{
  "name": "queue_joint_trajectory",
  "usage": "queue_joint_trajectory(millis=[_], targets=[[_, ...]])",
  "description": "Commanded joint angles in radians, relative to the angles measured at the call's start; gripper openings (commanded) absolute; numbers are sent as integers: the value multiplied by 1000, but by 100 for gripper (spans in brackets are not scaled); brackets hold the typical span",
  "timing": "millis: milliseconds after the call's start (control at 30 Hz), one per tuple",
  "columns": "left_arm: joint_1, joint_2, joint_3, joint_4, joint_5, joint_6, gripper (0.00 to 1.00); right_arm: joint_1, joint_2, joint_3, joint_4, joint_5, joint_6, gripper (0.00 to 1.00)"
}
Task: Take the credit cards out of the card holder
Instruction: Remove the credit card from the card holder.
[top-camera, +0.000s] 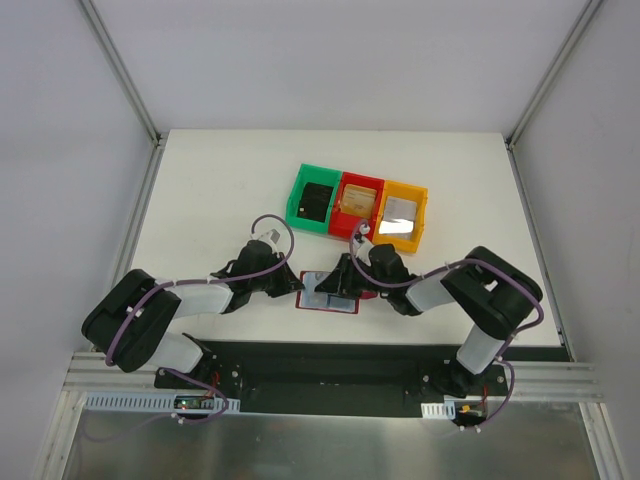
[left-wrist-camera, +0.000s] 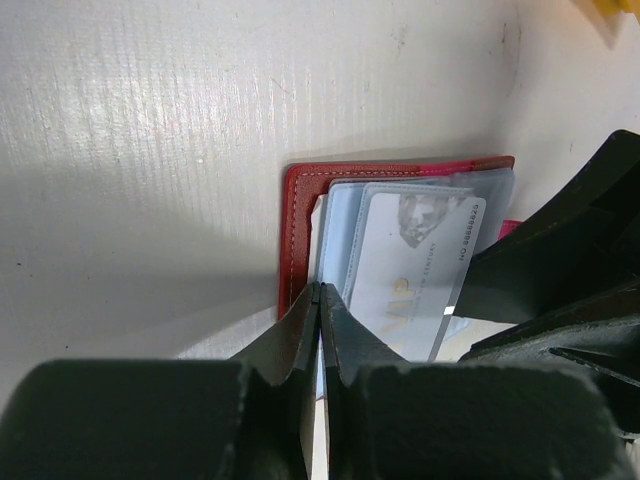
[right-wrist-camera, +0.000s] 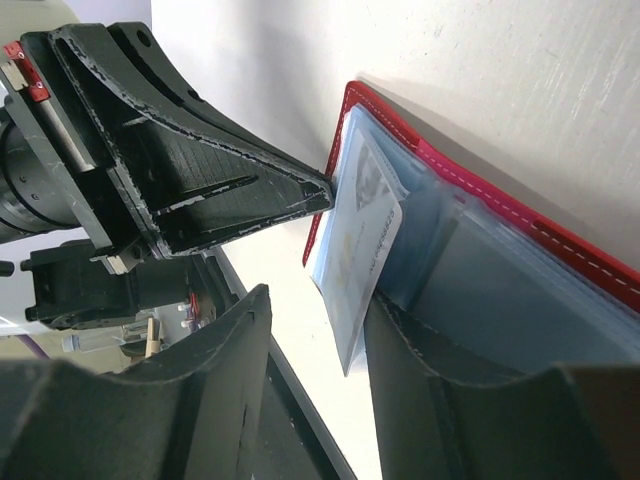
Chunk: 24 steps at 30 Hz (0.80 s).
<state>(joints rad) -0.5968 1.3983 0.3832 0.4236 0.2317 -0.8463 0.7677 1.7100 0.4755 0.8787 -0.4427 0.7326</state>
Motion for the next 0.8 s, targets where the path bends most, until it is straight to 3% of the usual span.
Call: queue_joint_trajectory(millis=[0, 500, 767], targets=[[-9, -12, -20, -43, -34, 13, 0, -10, -49, -14, 54, -19, 1, 44], [-9, -1, -24, -43, -35, 15, 0, -24, -67, -26, 66, -22, 1, 35], [-9, 18, -20, -25, -5, 13, 0, -25, -52, -17, 83, -36, 14, 42]])
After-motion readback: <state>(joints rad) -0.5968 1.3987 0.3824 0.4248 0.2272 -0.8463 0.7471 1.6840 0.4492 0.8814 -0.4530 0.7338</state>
